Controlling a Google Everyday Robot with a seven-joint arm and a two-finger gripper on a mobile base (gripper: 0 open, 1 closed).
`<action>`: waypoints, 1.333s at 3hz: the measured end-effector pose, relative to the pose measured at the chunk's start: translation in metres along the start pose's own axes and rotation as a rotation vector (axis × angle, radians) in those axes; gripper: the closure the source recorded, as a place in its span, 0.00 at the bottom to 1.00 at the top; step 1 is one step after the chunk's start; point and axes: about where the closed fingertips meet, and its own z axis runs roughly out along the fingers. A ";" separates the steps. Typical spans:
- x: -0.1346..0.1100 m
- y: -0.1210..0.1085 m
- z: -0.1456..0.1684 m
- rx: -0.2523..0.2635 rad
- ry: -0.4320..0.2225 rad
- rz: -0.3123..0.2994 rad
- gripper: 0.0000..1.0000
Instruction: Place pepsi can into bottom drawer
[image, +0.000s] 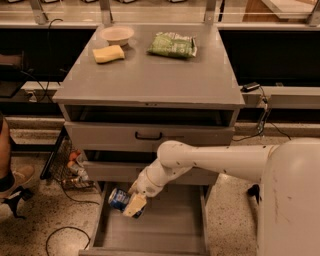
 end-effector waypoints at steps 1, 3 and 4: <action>0.040 -0.023 0.027 0.050 -0.052 0.054 1.00; 0.118 -0.075 0.108 0.098 -0.136 0.160 1.00; 0.132 -0.095 0.158 0.063 -0.141 0.178 1.00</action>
Offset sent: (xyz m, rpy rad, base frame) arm 0.0390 -0.0426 -0.1921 0.1022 0.0053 -0.2683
